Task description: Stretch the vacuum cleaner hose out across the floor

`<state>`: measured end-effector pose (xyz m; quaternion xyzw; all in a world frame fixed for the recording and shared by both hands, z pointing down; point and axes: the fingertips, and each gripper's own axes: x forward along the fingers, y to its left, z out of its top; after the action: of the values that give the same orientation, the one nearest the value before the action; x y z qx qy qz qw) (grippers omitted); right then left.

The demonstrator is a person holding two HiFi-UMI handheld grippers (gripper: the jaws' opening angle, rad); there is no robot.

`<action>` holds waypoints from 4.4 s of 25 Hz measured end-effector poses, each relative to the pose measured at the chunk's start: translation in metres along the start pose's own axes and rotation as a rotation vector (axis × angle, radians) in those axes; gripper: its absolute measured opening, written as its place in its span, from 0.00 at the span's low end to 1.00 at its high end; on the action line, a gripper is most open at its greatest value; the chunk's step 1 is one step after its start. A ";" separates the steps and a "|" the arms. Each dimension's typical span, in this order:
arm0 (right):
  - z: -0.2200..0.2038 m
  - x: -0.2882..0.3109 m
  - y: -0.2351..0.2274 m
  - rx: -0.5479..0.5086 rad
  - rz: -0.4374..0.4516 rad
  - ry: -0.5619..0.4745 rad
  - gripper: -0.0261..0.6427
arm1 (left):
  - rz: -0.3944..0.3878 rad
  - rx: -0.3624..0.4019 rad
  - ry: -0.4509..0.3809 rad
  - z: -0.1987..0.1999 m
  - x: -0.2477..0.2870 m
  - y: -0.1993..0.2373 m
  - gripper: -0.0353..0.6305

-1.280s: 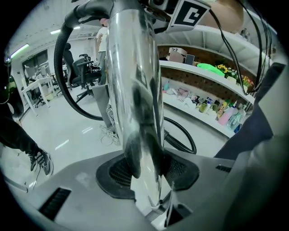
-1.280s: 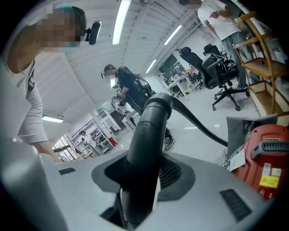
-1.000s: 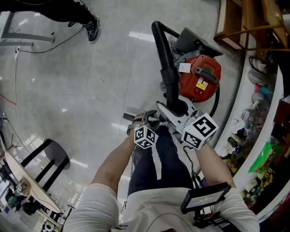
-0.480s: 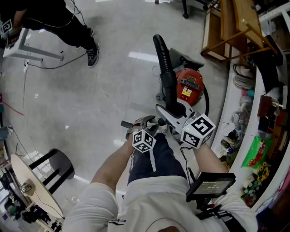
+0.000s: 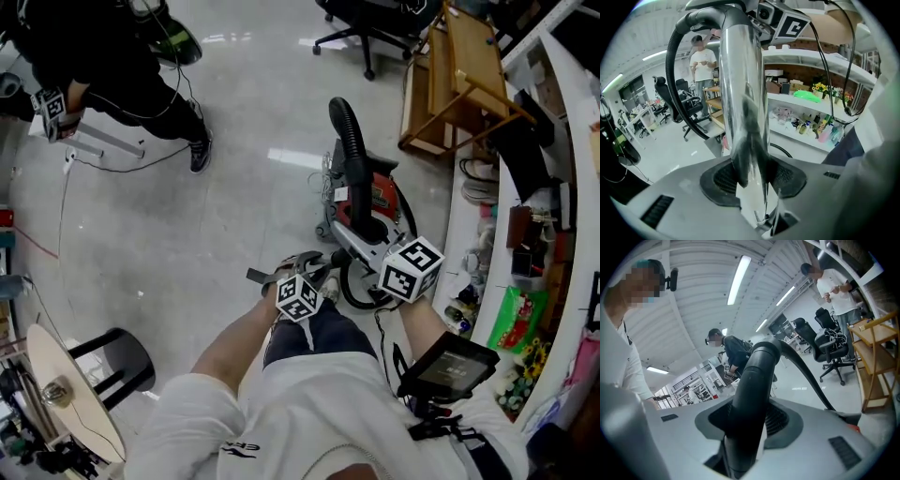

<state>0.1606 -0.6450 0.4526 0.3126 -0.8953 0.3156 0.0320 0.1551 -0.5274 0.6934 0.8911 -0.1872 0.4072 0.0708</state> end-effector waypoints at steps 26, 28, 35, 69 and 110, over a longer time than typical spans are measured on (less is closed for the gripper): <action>0.049 -0.155 0.120 -0.110 -0.196 -0.241 0.28 | -0.082 0.242 -0.171 0.105 -0.080 -0.102 0.28; 0.042 -0.166 0.135 -0.114 -0.217 -0.251 0.28 | -0.093 0.258 -0.178 0.103 -0.087 -0.117 0.28; 0.010 -0.215 0.183 -0.139 -0.308 -0.301 0.28 | -0.134 0.348 -0.221 0.097 -0.108 -0.176 0.28; -0.147 -0.462 0.343 -0.088 -0.475 -0.485 0.27 | -0.241 0.530 -0.197 0.067 -0.171 -0.483 0.28; -0.351 -0.538 0.556 0.058 -0.960 -0.712 0.25 | -0.613 0.836 -0.249 -0.108 -0.302 -0.695 0.28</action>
<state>0.2206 0.1871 0.2928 0.7694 -0.6008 0.1662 -0.1395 0.1712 0.2253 0.5557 0.8987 0.2531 0.2989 -0.1973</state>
